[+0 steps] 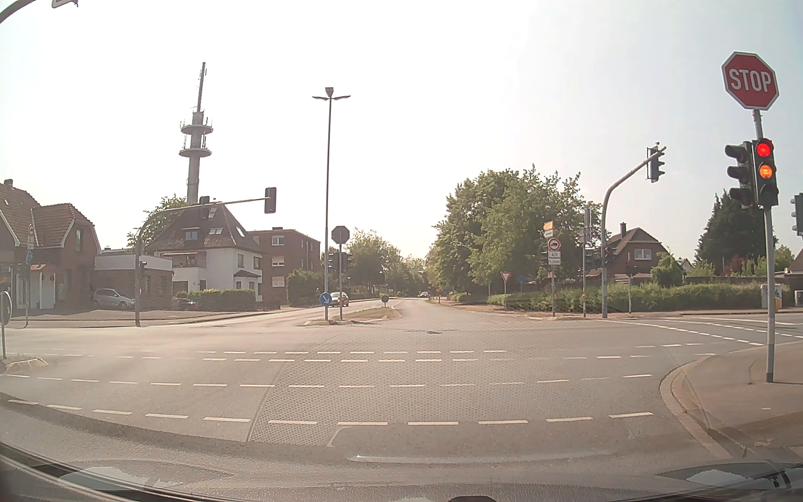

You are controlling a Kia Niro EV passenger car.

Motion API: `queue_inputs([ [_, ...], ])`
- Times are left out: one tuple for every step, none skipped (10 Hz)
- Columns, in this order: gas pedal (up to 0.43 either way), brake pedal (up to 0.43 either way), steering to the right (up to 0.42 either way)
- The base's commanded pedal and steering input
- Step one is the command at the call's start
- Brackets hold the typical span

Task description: Follow the waypoints while adhering to traffic rules and regulations

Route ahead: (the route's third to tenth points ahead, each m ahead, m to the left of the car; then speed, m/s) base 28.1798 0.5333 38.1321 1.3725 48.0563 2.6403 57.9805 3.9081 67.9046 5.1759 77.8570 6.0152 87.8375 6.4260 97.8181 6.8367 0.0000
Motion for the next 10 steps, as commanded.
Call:
queue_inputs([
  [0.000, 0.213, -0.002],
  [0.000, 0.213, -0.002],
  [0.000, 0.000, -0.002],
  [0.000, 0.000, -0.002],
  [0.098, 0.000, -0.001],
  [0.197, 0.000, -0.002],
  [0.260, 0.000, -0.002],
  [0.311, 0.000, -0.002],
  [0.358, 0.000, -0.002],
  [0.398, 0.000, -0.002],
])
